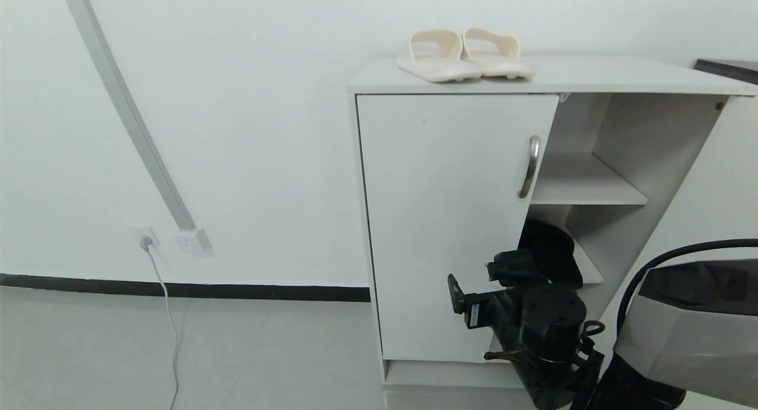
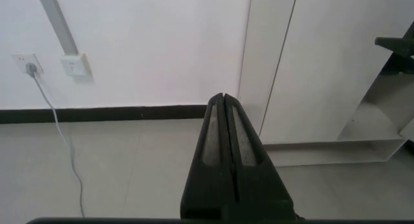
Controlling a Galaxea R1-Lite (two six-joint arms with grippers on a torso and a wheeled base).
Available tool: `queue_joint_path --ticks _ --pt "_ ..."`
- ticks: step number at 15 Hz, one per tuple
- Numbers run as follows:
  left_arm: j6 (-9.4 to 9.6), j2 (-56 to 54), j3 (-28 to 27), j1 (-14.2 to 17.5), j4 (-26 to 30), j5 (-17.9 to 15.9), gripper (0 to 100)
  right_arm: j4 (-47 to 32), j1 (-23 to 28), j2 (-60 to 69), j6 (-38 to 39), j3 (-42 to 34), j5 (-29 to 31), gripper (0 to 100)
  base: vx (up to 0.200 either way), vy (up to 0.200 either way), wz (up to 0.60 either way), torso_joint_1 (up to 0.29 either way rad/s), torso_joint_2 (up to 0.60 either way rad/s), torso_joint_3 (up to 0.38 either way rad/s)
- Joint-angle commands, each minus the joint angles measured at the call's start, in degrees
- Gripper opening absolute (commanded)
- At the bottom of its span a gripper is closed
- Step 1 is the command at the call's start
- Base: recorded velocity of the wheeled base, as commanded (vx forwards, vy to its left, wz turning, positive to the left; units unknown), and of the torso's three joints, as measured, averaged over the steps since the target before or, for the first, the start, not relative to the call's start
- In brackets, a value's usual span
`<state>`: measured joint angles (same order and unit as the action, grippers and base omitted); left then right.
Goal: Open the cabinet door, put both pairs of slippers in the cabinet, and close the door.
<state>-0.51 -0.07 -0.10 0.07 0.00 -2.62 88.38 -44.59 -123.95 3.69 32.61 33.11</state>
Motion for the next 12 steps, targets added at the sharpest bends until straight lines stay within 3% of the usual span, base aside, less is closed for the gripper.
queue_joint_path --ticks 1,12 --pt "-0.02 0.07 0.01 0.01 -0.09 -0.10 0 -0.05 -0.23 0.03 0.00 0.00 -0.06 100 0.000 0.000 0.00 0.036 -0.55 -0.373" --pt "0.07 0.07 0.01 0.01 -0.09 -0.10 0 -0.05 -0.14 0.03 0.00 -0.79 -0.06 100 0.000 0.000 0.00 0.118 -0.47 -0.339"
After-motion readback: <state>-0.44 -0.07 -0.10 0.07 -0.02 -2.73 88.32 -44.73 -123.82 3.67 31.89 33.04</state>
